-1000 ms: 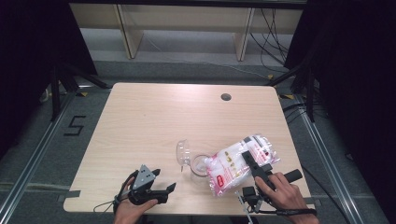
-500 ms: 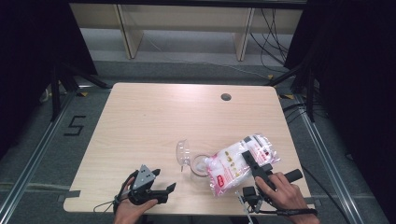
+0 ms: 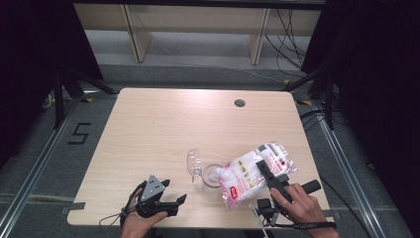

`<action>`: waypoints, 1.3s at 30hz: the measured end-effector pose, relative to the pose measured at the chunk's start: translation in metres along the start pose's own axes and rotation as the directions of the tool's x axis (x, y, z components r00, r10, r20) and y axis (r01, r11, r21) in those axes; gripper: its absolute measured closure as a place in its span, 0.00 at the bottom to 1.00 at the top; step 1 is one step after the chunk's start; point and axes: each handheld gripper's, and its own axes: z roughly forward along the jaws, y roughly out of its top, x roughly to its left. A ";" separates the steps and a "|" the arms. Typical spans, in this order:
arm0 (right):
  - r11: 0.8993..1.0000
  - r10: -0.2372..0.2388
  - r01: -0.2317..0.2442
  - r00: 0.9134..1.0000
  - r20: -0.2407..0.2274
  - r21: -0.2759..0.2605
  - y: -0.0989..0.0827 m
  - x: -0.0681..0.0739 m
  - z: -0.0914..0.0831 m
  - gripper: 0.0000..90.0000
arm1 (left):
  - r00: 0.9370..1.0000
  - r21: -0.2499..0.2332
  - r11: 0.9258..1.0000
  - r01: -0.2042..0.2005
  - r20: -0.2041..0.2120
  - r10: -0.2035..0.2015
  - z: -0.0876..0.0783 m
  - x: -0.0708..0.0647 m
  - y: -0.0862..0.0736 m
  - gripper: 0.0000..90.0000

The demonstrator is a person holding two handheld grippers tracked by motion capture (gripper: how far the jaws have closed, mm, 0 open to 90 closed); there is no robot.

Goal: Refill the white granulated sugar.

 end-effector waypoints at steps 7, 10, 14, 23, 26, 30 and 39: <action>1.000 -0.026 0.026 1.000 0.008 -0.010 0.000 -0.001 0.001 0.72 | 1.000 -0.002 1.000 0.004 -0.001 -0.004 0.000 0.000 0.000 0.25; 1.000 -0.028 0.028 1.000 0.010 -0.009 0.000 -0.002 0.001 0.72 | 1.000 -0.003 1.000 0.006 -0.002 -0.006 0.000 0.000 0.000 0.25; 1.000 -0.012 0.012 1.000 0.005 -0.005 0.000 0.000 0.001 0.72 | 1.000 -0.003 1.000 0.005 -0.002 -0.005 0.000 0.000 0.000 0.25; 1.000 -0.010 0.010 1.000 0.005 0.004 0.001 0.001 0.000 0.72 | 1.000 0.000 1.000 0.001 -0.002 -0.001 0.000 0.000 0.000 0.25; 1.000 -0.014 0.014 1.000 0.007 -0.001 0.000 0.000 0.000 0.72 | 1.000 0.001 1.000 0.000 -0.002 0.000 -0.001 0.000 0.000 0.25; 1.000 -0.018 0.018 1.000 0.009 -0.005 0.000 0.000 0.000 0.72 | 1.000 -0.003 1.000 -0.004 -0.007 0.004 0.000 0.000 0.000 0.25; 1.000 -0.014 0.014 1.000 0.008 0.000 0.000 0.000 0.000 0.72 | 1.000 0.000 1.000 0.001 -0.002 -0.001 0.000 0.000 0.000 0.25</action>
